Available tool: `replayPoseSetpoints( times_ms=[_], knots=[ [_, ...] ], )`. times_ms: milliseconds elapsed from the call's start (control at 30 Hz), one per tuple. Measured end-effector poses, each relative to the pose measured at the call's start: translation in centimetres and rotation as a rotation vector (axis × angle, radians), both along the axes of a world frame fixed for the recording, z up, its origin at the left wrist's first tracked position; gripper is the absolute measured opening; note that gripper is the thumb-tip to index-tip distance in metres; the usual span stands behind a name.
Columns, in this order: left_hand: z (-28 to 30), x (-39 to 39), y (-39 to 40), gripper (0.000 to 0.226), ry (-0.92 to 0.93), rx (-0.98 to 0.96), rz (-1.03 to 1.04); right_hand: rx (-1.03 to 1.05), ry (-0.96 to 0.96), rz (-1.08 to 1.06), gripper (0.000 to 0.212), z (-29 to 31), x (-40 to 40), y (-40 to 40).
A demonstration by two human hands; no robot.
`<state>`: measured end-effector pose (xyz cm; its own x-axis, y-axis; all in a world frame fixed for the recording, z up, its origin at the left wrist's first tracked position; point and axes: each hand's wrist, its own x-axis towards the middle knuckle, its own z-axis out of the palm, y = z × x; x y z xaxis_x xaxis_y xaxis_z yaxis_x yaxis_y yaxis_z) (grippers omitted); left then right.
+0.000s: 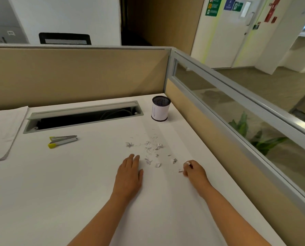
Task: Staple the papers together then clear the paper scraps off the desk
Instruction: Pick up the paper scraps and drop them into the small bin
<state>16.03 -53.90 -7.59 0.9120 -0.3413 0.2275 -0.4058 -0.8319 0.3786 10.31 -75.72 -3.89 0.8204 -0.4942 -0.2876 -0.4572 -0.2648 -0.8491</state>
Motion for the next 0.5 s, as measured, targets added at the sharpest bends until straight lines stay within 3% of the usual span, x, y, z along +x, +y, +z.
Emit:
replayPoseSetpoints(
  times_ms=[200, 333, 433, 500],
  knots=[
    [-0.2, 0.3, -2.0, 0.042, -0.109, 0.119, -0.072, 0.111, -0.028, -0.063, 0.027, 0.1, 0.0, -0.3],
    [-0.7, 1.2, -2.6, 0.017, -0.188, 0.124, -0.111, 0.019, -0.001, -0.030, 0.011, 0.8, 1.2, 0.0],
    [-0.7, 1.6, -3.0, 0.032, -0.191, 0.109, -0.120, -0.008, 0.001, -0.026, 0.025, 0.9, 2.5, 0.1],
    [-0.7, 1.6, -3.2, 0.036, -0.173, 0.090, -0.092, -0.159, 0.046, 0.059, 0.037, 0.7, 3.2, 0.2]
  ],
)
